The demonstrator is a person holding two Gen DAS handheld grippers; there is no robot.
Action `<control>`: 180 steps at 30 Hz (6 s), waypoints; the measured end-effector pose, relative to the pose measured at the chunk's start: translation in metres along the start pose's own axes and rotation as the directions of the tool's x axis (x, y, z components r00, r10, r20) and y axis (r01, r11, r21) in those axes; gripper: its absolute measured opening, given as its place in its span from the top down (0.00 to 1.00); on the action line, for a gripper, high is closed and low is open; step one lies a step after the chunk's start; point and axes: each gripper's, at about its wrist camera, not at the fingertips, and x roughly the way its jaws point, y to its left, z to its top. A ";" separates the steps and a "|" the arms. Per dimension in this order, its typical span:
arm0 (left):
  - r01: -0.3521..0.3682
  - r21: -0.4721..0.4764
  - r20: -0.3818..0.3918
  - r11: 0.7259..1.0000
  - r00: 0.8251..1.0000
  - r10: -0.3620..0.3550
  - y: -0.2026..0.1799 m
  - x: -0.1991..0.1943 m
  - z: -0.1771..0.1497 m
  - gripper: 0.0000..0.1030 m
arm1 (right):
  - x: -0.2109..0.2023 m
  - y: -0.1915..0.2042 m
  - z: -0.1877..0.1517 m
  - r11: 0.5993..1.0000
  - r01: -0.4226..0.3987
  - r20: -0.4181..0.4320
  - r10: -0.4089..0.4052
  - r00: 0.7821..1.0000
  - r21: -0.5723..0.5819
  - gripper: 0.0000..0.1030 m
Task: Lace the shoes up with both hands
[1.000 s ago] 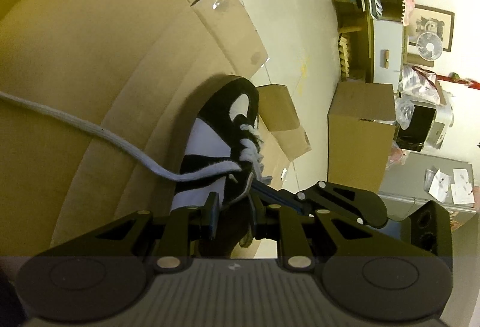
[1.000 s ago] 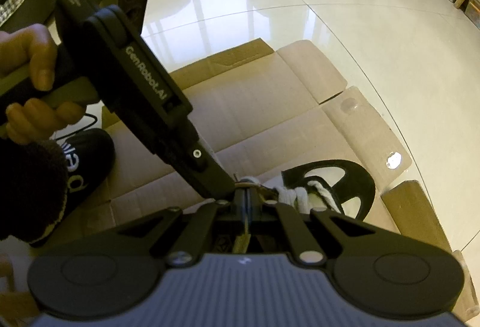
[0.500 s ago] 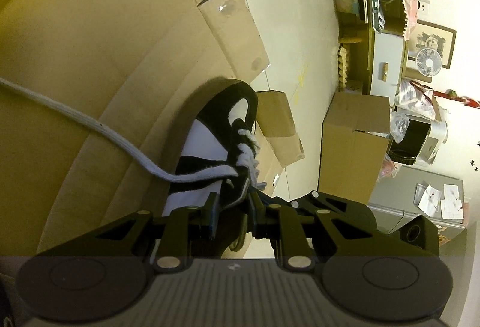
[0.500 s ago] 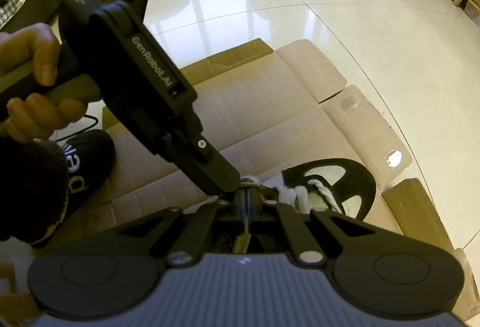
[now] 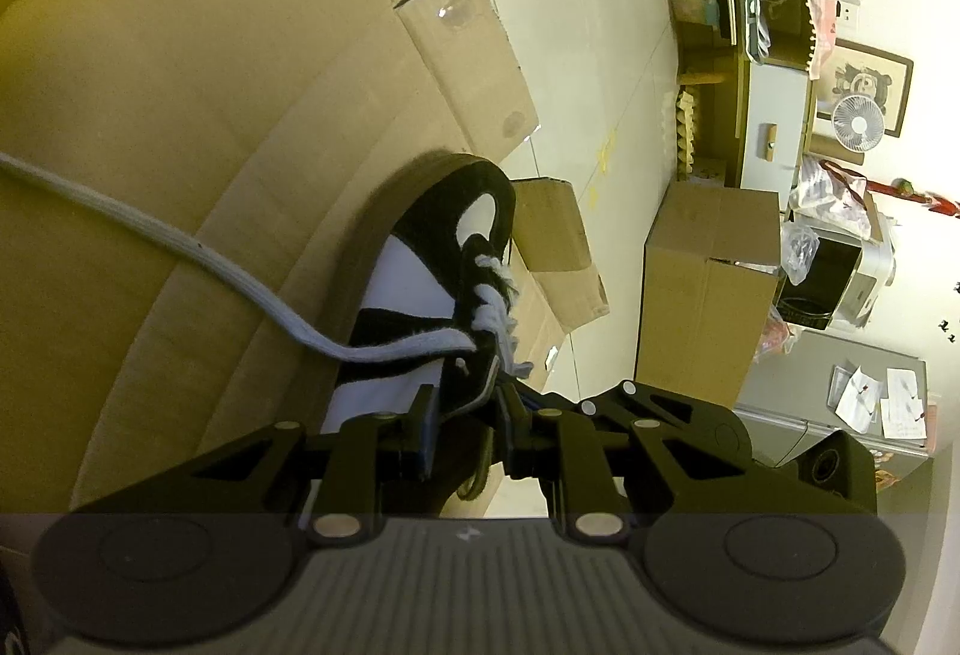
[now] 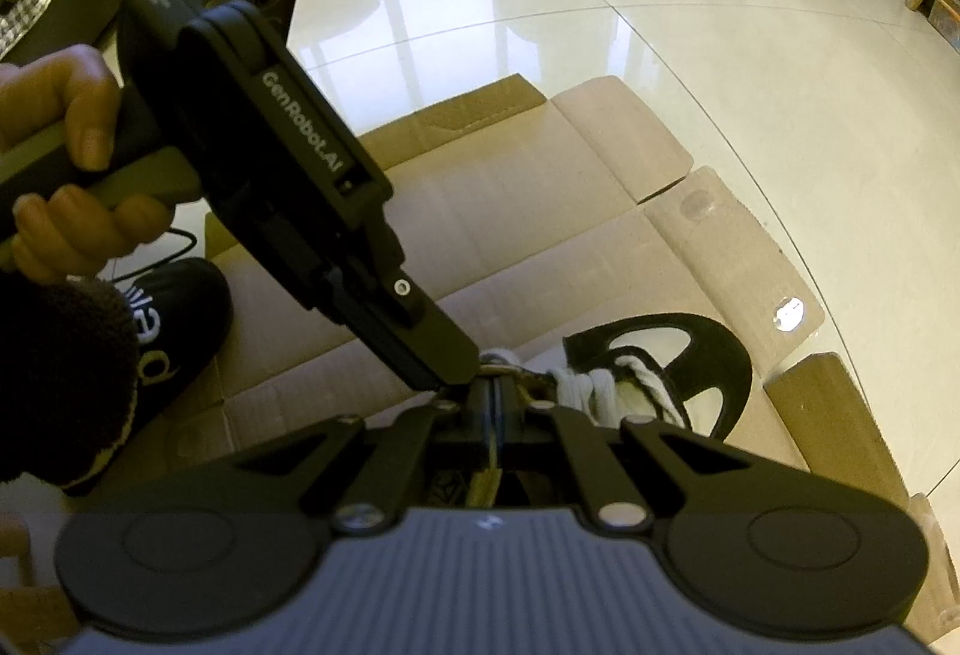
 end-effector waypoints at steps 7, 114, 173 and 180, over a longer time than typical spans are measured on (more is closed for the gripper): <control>-0.001 -0.001 -0.002 1.000 1.000 0.001 -0.001 0.001 -0.001 0.81 | 0.000 -0.001 -0.002 1.000 -0.001 -0.002 0.001 1.000 0.001 0.98; -0.222 0.367 0.288 0.904 0.951 0.116 -0.045 -0.017 -0.029 1.00 | -0.021 0.026 -0.029 0.998 -0.039 -0.032 0.041 0.999 0.056 0.81; -0.017 0.068 0.212 0.998 0.977 0.002 -0.016 -0.011 -0.020 0.48 | -0.048 -0.029 -0.034 0.929 -0.019 0.091 -0.016 0.996 0.370 0.77; -0.048 -0.018 0.251 0.999 0.967 0.051 -0.008 -0.003 -0.017 0.99 | -0.028 -0.020 -0.039 0.941 -0.005 0.051 -0.012 0.999 0.337 0.70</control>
